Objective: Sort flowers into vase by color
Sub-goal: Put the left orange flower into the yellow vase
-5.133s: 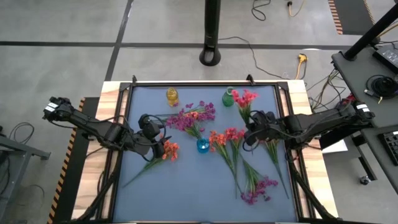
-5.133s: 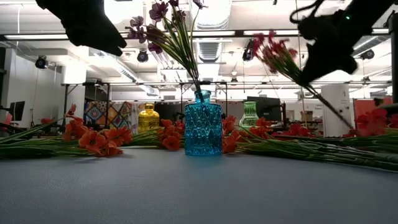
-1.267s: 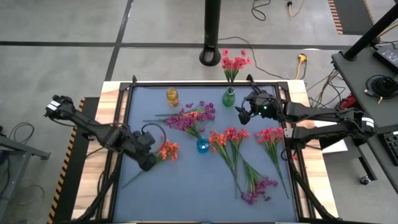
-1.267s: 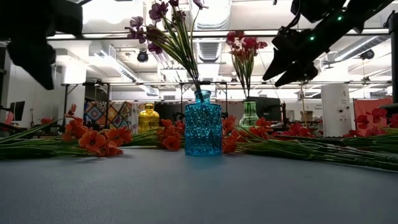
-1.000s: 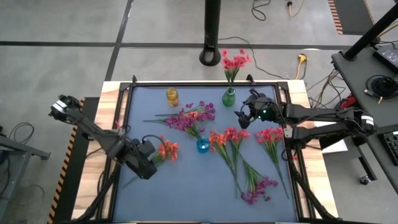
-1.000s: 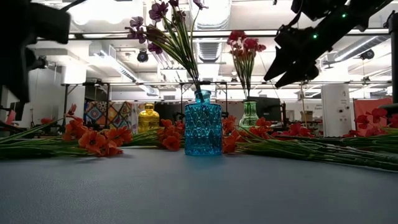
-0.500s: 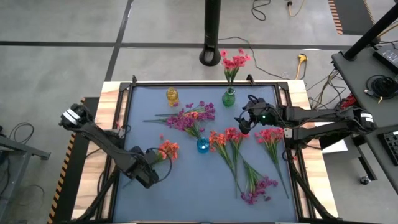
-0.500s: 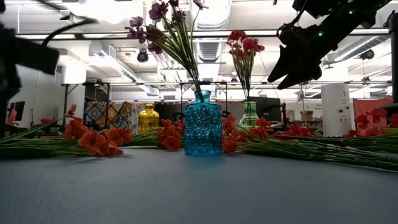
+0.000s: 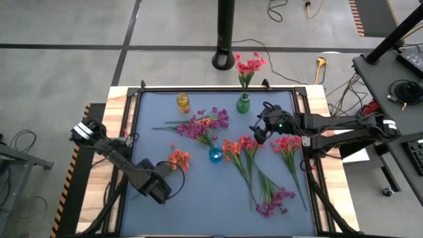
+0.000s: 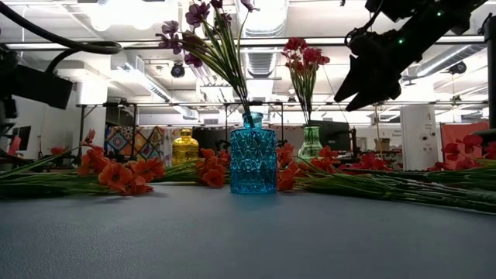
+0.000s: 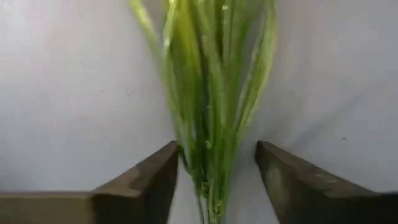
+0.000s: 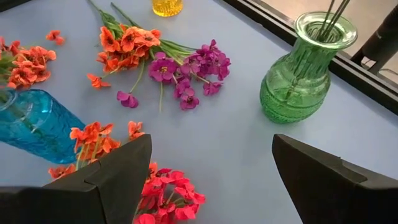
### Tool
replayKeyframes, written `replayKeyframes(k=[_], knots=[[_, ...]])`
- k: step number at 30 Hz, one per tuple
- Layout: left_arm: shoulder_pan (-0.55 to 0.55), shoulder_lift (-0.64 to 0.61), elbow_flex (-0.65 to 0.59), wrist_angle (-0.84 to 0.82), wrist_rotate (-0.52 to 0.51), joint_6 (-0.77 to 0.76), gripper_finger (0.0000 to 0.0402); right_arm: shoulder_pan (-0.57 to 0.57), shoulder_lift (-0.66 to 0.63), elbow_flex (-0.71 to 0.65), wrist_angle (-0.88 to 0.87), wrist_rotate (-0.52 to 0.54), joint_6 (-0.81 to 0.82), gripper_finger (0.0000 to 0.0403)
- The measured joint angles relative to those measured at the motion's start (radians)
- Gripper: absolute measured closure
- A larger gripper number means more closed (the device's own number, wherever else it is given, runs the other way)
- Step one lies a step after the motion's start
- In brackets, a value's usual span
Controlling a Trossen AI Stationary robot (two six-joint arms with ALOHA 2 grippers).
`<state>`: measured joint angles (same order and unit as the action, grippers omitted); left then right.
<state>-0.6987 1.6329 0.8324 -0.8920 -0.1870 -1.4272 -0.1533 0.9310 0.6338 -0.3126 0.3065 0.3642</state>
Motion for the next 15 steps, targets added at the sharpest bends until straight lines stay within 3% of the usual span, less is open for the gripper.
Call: replayKeyframes(k=[8, 15], knots=[[0.001, -0.006, -0.006, -0.02, 0.014, -0.087, 0.038, 0.036, 0.0, 0.0, -0.001, 0.0, 0.005, 0.0076], [0.001, -0.077, 0.01, -0.034, 0.019, -0.111, 0.0379, 0.038, 0.0, 0.0, -0.002, 0.0, 0.01, 0.0076]])
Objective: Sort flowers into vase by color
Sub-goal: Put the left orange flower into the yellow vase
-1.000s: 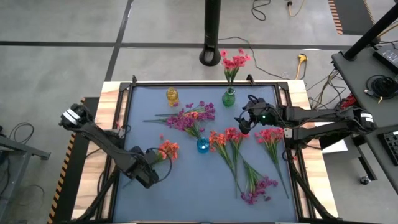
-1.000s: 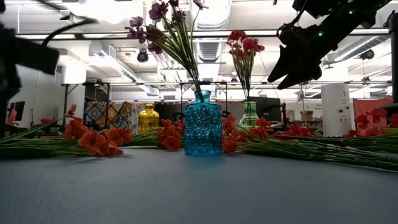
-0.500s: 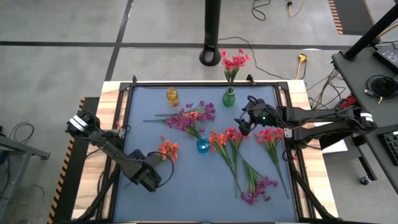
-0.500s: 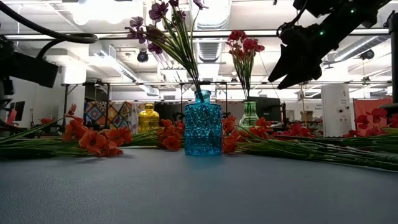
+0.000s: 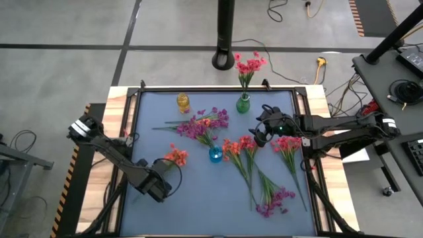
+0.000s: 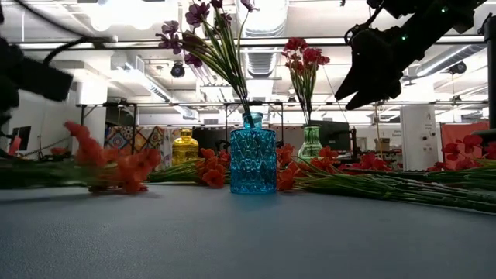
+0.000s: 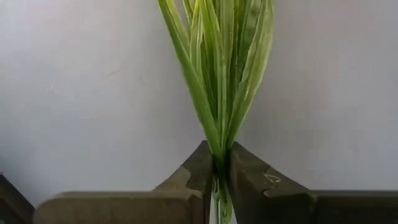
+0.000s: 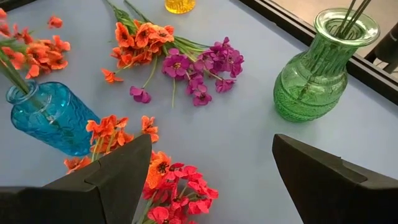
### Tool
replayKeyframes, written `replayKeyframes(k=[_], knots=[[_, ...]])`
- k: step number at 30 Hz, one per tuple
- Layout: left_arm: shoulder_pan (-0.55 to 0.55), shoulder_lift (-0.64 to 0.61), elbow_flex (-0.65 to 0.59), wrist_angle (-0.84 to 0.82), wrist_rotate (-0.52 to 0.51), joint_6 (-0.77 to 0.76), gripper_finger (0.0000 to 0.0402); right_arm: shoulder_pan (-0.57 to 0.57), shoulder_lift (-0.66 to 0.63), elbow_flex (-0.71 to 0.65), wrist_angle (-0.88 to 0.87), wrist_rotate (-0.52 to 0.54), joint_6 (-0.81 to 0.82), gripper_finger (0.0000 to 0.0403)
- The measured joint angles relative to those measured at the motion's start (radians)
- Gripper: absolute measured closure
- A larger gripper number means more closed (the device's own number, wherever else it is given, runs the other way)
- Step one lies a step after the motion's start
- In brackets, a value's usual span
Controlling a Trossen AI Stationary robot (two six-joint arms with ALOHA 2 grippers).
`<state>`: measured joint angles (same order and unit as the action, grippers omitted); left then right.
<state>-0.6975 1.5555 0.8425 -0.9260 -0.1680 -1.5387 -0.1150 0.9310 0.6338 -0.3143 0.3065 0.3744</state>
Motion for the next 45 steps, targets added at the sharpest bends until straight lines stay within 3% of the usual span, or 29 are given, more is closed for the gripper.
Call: replayKeyframes(k=[5, 10, 15, 20, 27, 31, 37, 39, 45], knots=[[0.0, -0.103, 0.032, -0.018, -0.104, -0.006, 0.0395, 0.0, 0.0, 0.0, 0.0, 0.0, 0.0, 0.0078], [0.0, -0.227, 0.051, -0.138, -0.229, -0.087, 0.0396, 0.002, 0.0, 0.0, 0.003, 0.0, 0.0, 0.0076], [0.005, -0.346, 0.058, -0.282, -0.44, -0.197, 0.0396, 0.002, 0.0, 0.0, 0.005, 0.0, 0.0, 0.0076], [0.045, -0.465, 0.058, -0.364, -0.6, -0.197, 0.0396, 0.007, 0.0, 0.0, 0.006, 0.0, 0.0, 0.0078], [0.158, -0.616, 0.089, -0.352, -0.901, -0.025, 0.0396, 0.013, 0.017, 0.0, 0.042, 0.0, -0.02, 0.0081], [0.259, -0.672, 0.148, -0.287, -1.002, 0.21, 0.0396, 0.013, 0.034, 0.0, 0.073, 0.0, -0.035, 0.0083], [0.438, -0.712, 0.255, 0.0, -1.009, 0.785, 0.0396, 0.013, 0.047, 0.0, 0.089, 0.0, -0.038, 0.0083], [0.509, -0.719, 0.293, 0.125, -0.96, 0.993, 0.0396, 0.013, 0.047, 0.0, 0.092, 0.0, -0.037, 0.0083], [0.773, -0.716, 0.31, 0.531, -0.544, 1.475, 0.0396, 0.013, 0.051, 0.0, 0.119, 0.0, -0.038, 0.0083]])
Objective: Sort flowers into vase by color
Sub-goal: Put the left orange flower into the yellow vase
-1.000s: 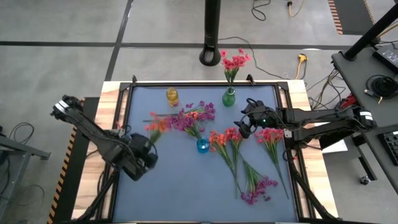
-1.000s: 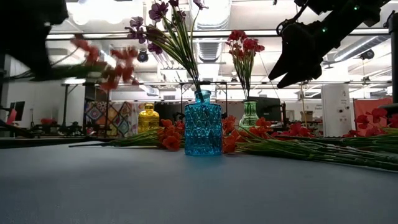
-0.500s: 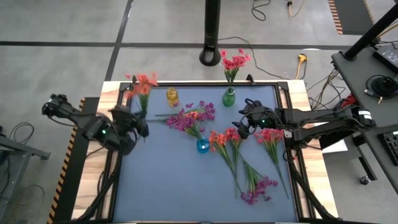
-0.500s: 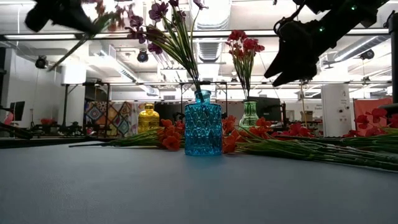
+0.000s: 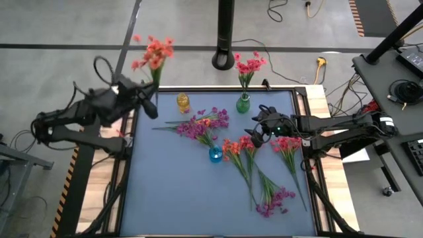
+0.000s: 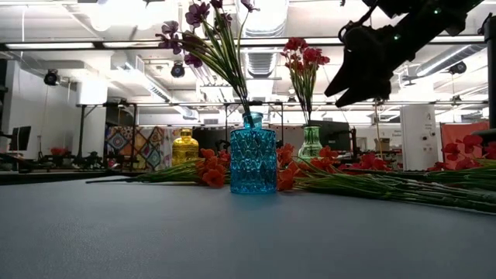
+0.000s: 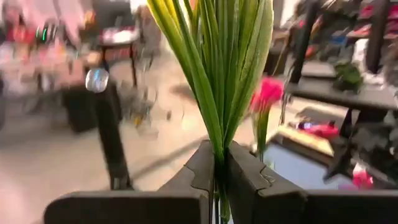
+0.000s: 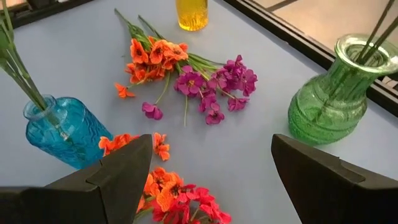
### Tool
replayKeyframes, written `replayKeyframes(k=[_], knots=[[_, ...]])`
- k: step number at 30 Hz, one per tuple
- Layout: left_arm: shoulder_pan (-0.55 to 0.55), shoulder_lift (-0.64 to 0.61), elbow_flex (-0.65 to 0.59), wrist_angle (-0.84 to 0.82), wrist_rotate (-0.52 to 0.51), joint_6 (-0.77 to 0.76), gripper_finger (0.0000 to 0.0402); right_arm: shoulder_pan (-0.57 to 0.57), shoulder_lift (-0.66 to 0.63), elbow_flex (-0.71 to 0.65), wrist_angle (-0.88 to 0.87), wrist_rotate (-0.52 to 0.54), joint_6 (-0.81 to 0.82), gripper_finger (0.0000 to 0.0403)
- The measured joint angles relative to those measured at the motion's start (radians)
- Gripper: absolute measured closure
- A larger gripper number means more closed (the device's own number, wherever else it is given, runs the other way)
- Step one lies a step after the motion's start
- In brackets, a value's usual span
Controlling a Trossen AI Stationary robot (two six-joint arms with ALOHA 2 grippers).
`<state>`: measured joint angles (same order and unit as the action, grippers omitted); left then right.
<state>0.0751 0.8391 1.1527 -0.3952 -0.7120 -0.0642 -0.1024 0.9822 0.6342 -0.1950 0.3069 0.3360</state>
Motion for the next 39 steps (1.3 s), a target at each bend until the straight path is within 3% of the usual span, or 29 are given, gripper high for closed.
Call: replayKeyframes(k=[2, 8, 14, 20, 22, 31, 39], knots=[[0.106, 0.0, -0.026, 0.049, 0.124, 0.072, 0.0396, 0.0, 0.004, 0.0, 0.008, 0.0, -0.008, 0.0083], [0.422, 0.013, -0.217, 0.28, 0.585, 0.075, 0.0396, 0.0, 0.01, 0.0, 0.066, 0.0, -0.021, 0.0083], [0.609, 0.017, -0.493, 0.752, 0.876, 0.077, 0.0396, 0.0, 0.01, 0.0, 0.091, 0.0, -0.033, 0.0083], [0.7, 0.079, -0.68, 1.174, 0.961, 0.069, 0.0396, 0.0, 0.011, 0.0, 0.117, 0.0, -0.032, 0.0083], [0.713, 0.123, -0.711, 1.245, 0.969, 0.051, 0.0396, 0.0, 0.011, 0.0, 0.129, 0.0, -0.032, 0.0083], [0.732, 0.371, -0.673, 1.345, 0.966, 0.045, 0.0396, 0.0, 0.011, 0.0, 0.131, 0.0, -0.02, 0.0083], [0.749, 0.45, -0.633, 1.344, 0.966, 0.063, 0.0396, 0.0, 0.011, 0.0, 0.13, 0.0, -0.02, 0.0083]])
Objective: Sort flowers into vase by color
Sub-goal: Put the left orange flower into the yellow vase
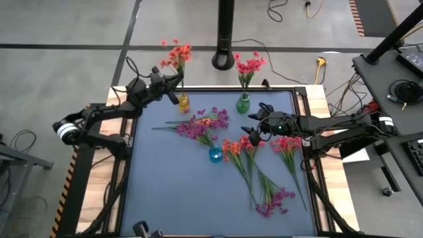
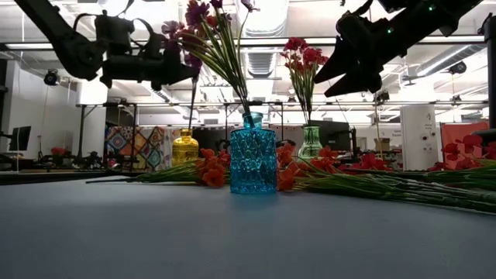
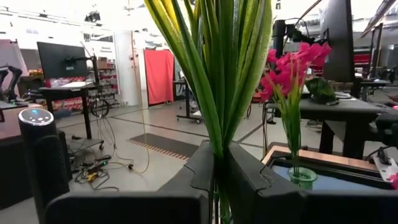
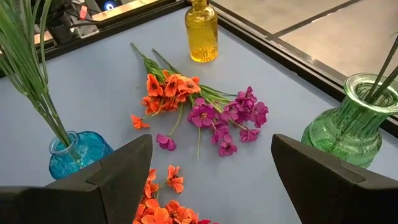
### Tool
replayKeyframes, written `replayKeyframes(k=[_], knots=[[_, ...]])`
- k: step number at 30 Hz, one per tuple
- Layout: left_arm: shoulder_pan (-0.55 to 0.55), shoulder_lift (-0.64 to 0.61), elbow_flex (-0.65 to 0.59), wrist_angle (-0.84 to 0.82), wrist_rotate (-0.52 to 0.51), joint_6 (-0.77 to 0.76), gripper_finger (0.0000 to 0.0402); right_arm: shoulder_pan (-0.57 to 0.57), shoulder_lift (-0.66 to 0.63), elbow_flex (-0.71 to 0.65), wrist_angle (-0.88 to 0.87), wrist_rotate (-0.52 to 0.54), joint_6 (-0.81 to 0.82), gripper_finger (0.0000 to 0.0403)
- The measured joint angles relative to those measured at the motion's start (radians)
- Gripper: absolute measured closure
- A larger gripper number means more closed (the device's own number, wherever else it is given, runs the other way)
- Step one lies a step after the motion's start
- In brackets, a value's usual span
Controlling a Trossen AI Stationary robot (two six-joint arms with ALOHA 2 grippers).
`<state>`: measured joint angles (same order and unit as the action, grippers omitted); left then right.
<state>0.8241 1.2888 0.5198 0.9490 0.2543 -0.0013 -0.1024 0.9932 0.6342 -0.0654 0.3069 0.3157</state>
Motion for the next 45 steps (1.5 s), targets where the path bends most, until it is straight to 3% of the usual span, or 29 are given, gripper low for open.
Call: replayKeyframes(k=[13, 23, 45], knots=[[0.023, -0.011, -0.058, 0.0, 0.0, -0.028, 0.0395, 0.0, 0.0, 0.0, -0.005, 0.0, -0.005, 0.0083], [0.023, 0.034, -0.071, 0.0, 0.0, -0.081, 0.0372, 0.0, 0.0, 0.0, -0.005, 0.0, -0.002, 0.0083], [0.022, -0.023, -0.233, -0.003, 0.0, -0.17, 0.0231, 0.0, 0.0, 0.0, -0.008, -0.021, -0.002, 0.0083]])
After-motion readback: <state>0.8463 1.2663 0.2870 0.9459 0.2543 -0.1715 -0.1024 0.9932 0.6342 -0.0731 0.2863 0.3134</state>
